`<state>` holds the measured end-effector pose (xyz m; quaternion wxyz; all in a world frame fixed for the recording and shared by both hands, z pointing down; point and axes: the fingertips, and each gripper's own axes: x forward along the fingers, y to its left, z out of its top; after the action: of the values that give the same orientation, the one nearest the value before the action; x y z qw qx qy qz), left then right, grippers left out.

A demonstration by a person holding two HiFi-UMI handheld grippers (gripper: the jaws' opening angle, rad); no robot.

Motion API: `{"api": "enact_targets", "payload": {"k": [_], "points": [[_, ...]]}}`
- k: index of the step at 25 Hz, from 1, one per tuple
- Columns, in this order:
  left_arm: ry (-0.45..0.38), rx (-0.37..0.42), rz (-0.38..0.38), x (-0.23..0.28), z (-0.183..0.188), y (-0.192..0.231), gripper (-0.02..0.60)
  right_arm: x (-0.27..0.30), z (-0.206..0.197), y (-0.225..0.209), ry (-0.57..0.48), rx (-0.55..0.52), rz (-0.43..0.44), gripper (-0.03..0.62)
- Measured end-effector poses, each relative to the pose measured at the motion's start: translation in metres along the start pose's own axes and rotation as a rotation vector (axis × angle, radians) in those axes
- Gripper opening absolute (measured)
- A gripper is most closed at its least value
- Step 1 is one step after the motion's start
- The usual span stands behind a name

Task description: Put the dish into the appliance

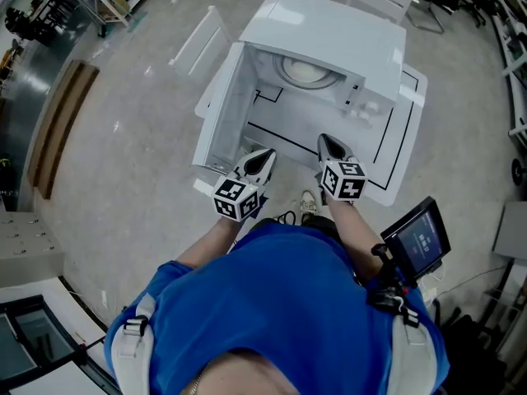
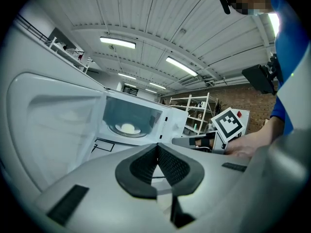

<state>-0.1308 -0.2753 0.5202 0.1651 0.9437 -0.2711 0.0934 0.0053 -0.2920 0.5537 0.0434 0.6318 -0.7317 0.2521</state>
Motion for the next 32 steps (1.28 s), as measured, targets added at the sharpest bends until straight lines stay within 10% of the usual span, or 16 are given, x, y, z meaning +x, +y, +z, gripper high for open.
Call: {"api": "enact_targets", "payload": {"k": [32], "points": [[-0.012,-0.004,-0.041,0.006,-0.002,-0.013,0.006,-0.032,-0.005,0.007,-0.02,-0.022,-0.002,0.0]]}}
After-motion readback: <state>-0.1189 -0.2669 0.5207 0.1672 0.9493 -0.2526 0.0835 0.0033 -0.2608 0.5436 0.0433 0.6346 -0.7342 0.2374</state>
